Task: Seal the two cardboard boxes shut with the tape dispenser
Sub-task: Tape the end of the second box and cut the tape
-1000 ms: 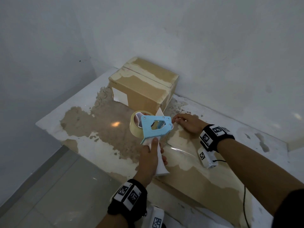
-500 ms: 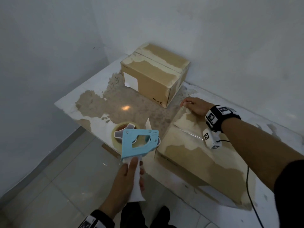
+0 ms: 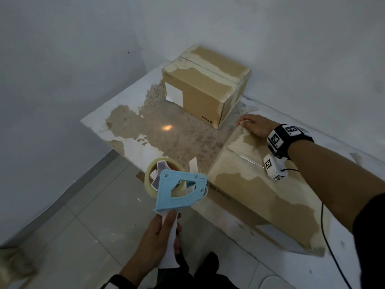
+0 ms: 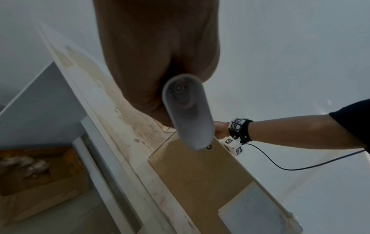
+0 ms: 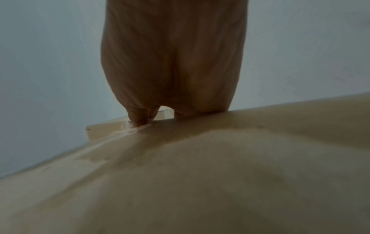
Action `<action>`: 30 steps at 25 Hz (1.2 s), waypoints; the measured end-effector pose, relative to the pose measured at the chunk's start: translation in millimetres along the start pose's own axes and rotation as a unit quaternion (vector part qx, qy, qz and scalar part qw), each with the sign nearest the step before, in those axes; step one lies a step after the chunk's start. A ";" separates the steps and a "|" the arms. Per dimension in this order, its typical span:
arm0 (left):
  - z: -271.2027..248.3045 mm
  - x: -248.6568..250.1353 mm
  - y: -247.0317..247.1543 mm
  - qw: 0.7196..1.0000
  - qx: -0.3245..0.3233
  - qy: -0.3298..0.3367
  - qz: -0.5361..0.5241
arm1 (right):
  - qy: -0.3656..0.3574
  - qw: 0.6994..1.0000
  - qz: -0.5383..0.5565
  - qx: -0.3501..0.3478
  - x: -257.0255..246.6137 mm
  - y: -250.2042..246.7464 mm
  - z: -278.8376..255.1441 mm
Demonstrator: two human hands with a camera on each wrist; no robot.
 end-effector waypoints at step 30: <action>104.1 79.8 55.2 0.935 0.110 0.065 -0.332 | -0.085 0.929 -0.359 -0.001 -74.3 19.4 -25.3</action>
Point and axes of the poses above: each hand's wrist, its own z-axis towards the middle knuckle, its own y-axis out of the palm, x = y × z, the point moved 10 cm from there along z, towards the middle knuckle, and after that the axes turned 13 degrees about -x, right-handed, at the moved point
